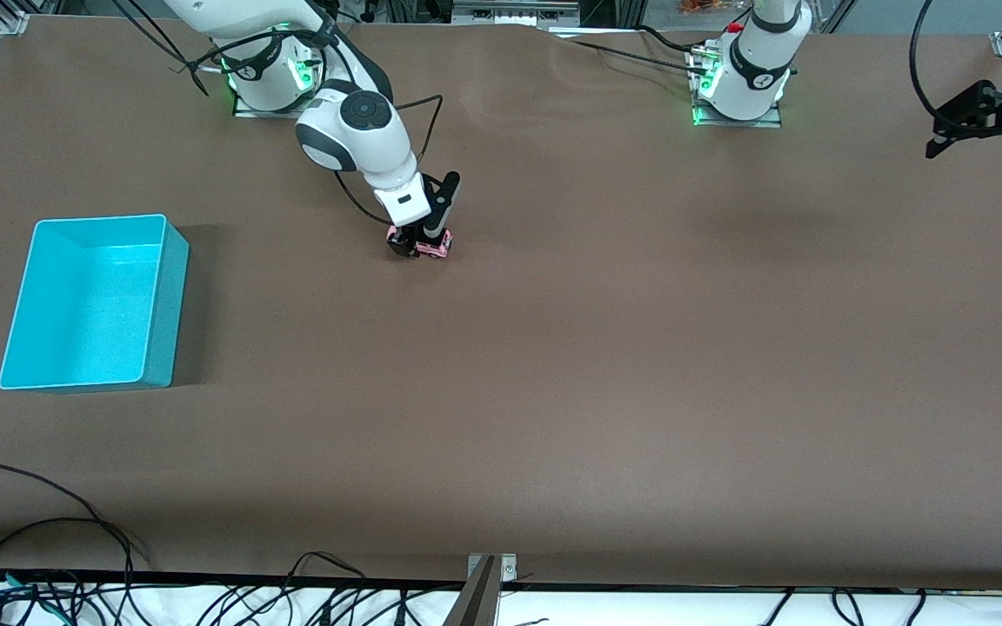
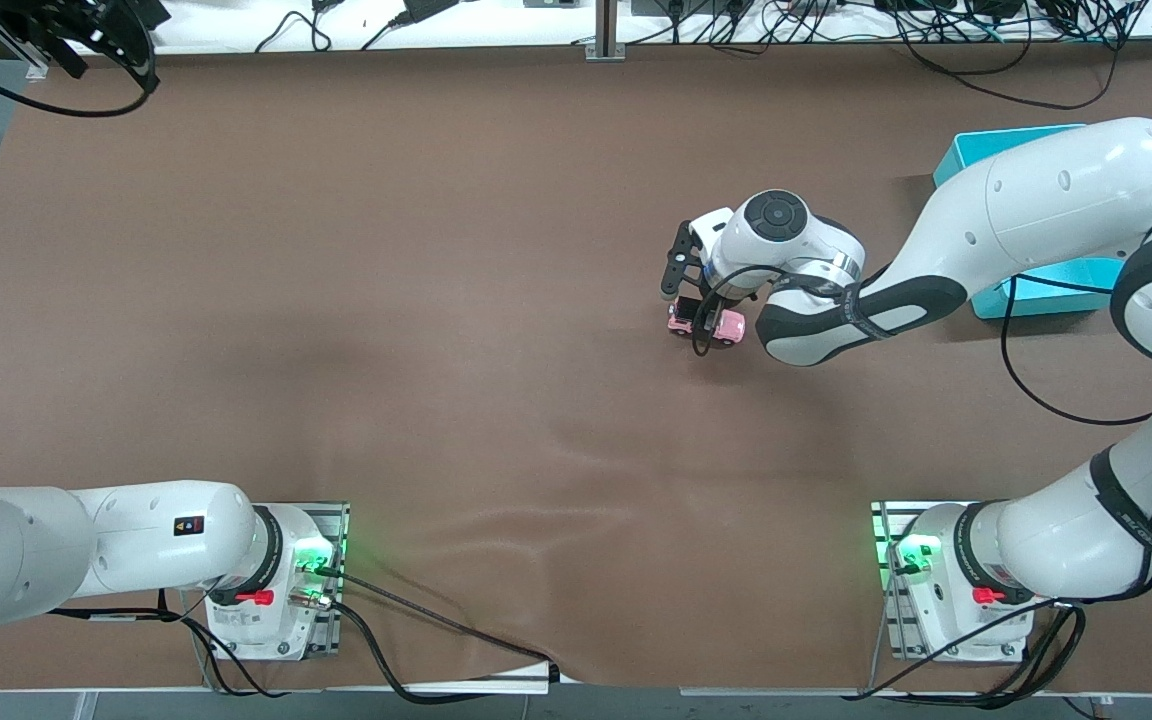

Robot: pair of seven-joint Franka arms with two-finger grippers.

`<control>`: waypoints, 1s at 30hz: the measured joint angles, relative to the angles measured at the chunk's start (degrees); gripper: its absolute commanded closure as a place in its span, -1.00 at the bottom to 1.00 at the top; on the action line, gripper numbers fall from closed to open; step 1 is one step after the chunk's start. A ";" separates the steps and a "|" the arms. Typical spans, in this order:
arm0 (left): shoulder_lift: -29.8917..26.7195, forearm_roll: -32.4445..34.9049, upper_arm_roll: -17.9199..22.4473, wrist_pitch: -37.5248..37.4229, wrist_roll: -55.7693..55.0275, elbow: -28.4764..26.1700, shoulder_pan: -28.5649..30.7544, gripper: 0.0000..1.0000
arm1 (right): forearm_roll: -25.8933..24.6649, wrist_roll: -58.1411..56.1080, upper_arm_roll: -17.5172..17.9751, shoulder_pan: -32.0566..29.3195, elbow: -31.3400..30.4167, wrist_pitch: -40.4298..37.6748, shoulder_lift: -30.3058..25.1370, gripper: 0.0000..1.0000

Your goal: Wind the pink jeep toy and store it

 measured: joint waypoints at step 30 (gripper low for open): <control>2.31 0.00 -0.06 -0.01 -0.26 2.17 0.29 -1.00 | 4.16 -0.67 -1.44 -8.46 0.70 -16.65 -20.80 0.77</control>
